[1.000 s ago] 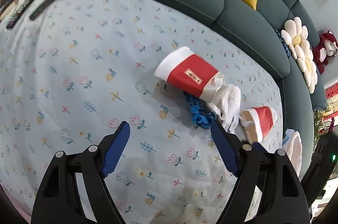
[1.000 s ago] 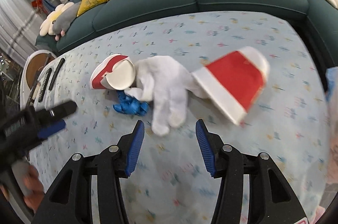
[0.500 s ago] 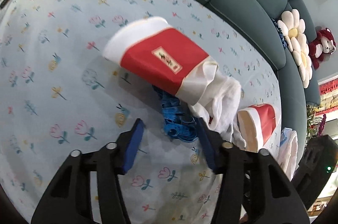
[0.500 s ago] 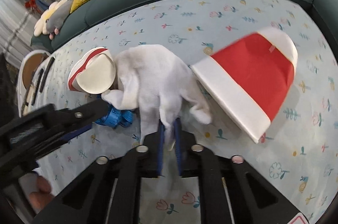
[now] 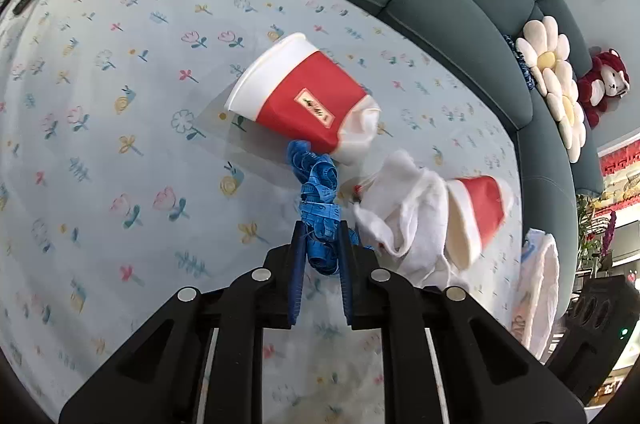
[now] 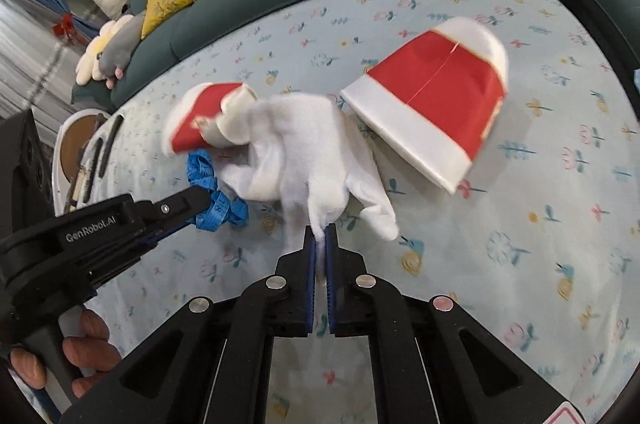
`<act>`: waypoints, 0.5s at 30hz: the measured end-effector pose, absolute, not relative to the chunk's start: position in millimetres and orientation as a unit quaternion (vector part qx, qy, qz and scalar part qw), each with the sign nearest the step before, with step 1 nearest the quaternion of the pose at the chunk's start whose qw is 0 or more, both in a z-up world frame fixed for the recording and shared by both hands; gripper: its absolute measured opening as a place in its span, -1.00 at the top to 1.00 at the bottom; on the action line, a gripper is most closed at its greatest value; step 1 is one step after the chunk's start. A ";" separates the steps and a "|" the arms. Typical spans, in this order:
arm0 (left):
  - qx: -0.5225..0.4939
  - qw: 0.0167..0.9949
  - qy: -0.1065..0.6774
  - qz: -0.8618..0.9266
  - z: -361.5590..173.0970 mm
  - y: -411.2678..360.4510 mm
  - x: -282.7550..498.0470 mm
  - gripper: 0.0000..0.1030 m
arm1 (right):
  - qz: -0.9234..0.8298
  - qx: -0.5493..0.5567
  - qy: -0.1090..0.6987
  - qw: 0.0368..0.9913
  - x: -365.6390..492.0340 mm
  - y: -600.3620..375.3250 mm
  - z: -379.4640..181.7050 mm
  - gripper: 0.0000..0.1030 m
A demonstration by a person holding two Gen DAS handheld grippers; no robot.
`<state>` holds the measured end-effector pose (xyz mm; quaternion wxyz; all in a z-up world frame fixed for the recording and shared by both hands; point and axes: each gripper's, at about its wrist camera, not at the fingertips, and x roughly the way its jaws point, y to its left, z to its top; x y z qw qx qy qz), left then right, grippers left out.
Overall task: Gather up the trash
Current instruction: 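Lift the blue cord and white glove and carry them over the wastebasket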
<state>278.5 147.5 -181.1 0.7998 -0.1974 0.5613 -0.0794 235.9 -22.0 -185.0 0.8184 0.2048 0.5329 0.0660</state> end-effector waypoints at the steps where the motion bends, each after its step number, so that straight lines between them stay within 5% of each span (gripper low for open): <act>1: -0.196 0.802 0.559 -0.080 -176.1 145.6 275.4 0.72 | 0.067 0.206 0.528 0.821 232.6 -23.6 -179.4 0.92; 15: -0.156 0.841 0.500 -0.133 -73.4 84.1 224.9 0.73 | 0.060 0.220 0.420 0.878 185.1 -79.1 -59.3 0.92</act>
